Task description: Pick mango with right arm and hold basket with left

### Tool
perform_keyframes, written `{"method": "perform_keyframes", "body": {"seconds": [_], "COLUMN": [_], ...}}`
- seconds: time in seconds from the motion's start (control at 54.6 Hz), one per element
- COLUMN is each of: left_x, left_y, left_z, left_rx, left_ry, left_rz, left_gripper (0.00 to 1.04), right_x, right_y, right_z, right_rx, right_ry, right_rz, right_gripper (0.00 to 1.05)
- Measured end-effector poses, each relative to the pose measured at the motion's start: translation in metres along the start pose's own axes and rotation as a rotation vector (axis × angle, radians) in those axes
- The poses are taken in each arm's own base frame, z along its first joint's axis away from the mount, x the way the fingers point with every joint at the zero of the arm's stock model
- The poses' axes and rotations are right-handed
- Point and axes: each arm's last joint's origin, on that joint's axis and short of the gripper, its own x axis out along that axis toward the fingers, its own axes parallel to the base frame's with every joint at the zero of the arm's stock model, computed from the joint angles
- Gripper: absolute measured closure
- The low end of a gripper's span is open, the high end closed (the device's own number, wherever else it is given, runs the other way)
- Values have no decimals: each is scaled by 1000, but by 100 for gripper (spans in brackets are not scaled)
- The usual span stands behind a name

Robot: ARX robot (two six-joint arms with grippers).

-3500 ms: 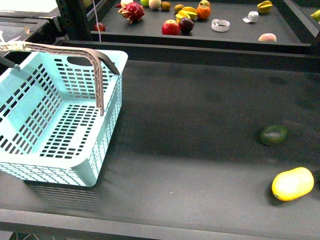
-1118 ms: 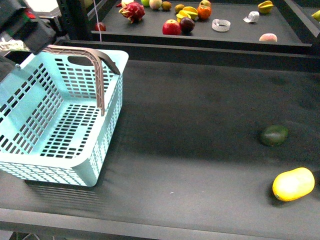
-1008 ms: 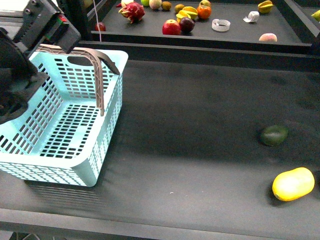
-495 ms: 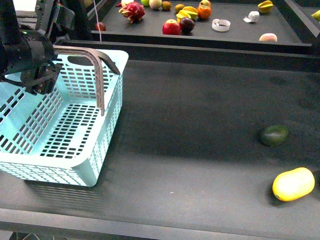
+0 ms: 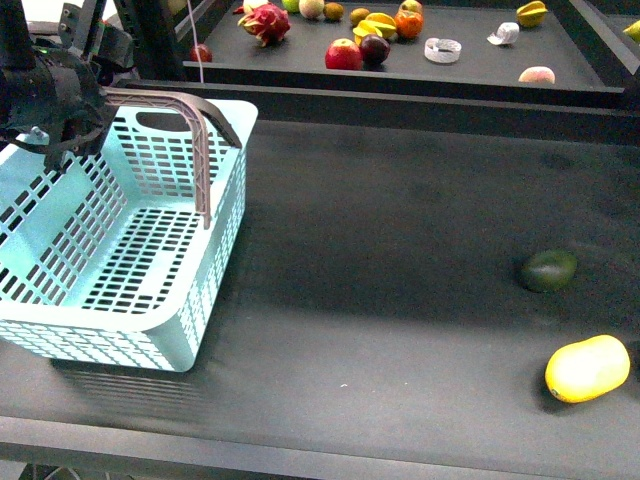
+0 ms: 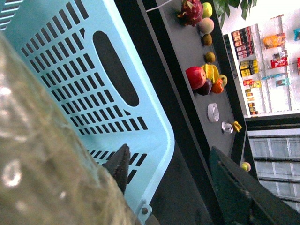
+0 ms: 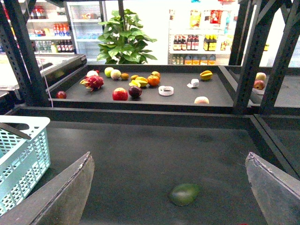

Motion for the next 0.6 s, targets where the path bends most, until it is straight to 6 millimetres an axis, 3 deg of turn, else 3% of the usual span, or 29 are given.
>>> {"method": "perform_keyframes", "body": {"seconds": [0.183, 0.293, 0.605], "left_x": [0, -5, -45], "left_y": [-2, -7, -17], "left_z": [-7, -8, -7], "left_rx": [-26, -36, 74], "left_ry": [16, 17, 9], "left_rz": [11, 67, 72], "left_gripper": [87, 100, 100], "right_x": [0, 0, 0], "right_y": [0, 0, 0], "right_z": [0, 0, 0], "right_rx": [0, 0, 0], "right_ry": [0, 0, 0], "right_rz": [0, 0, 0], "right_gripper": [8, 8, 8]}}
